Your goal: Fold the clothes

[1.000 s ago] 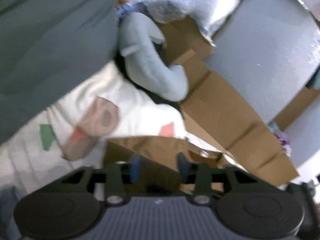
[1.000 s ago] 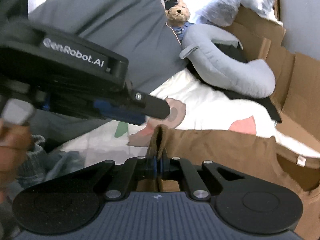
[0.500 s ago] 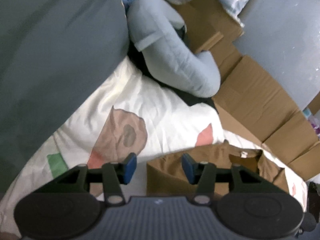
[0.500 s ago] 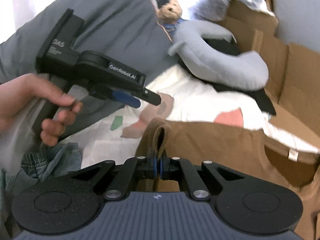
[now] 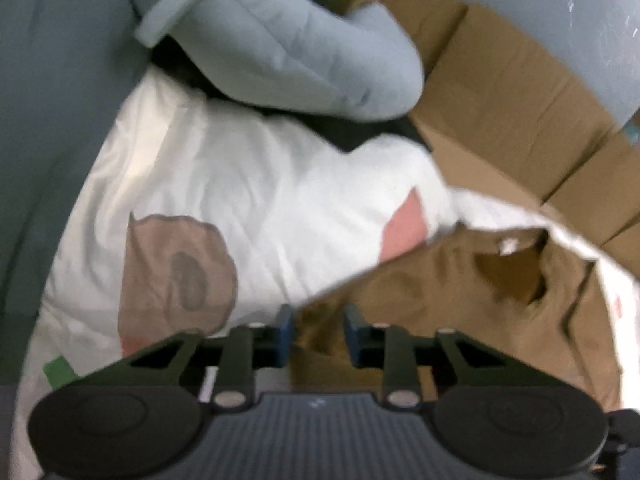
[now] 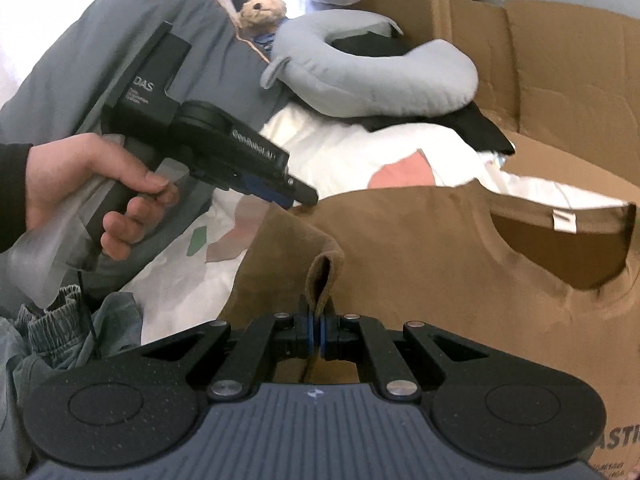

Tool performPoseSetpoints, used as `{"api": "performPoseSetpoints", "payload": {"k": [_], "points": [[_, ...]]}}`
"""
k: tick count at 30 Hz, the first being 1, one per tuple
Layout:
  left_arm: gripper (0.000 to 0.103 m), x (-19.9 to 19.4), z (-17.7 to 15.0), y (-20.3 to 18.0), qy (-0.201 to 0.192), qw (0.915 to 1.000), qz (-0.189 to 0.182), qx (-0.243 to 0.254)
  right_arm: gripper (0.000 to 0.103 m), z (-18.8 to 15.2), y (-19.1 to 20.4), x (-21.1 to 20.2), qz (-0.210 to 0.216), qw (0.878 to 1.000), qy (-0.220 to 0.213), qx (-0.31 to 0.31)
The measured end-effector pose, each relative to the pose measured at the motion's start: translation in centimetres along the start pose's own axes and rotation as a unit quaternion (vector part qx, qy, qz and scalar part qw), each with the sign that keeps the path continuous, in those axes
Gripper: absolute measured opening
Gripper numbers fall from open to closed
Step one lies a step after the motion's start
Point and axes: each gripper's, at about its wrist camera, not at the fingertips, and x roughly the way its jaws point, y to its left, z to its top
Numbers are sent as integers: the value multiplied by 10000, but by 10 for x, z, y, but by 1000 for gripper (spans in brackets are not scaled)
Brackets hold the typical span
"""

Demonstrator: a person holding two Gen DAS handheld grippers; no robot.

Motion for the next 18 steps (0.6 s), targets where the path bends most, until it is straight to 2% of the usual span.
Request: {"api": "performPoseSetpoints", "payload": {"k": [2,5,10,13,15,17,18], "points": [[10,4,2,2,77,9998,128,-104,2,-2,-3,0,-3,10000,21,61],[4,5,4,4,113,9994,260,-200,2,-5,-7,1,6,9999,71,158],[0,2,6,1,64,9990,419,-111,2,-11,-10,4,68,9993,125,335],[0,-3,10,1,-54,9989,441,-137,2,-16,-15,9,-51,9988,212,439],[8,-3,11,-2,15,9991,430,-16,2,-20,-21,11,-82,9982,260,539],[25,0,11,-8,144,9987,441,208,2,-24,-26,13,-99,9974,305,638],[28,3,10,-11,199,9985,425,277,2,-25,-28,13,-107,9973,308,654]]}}
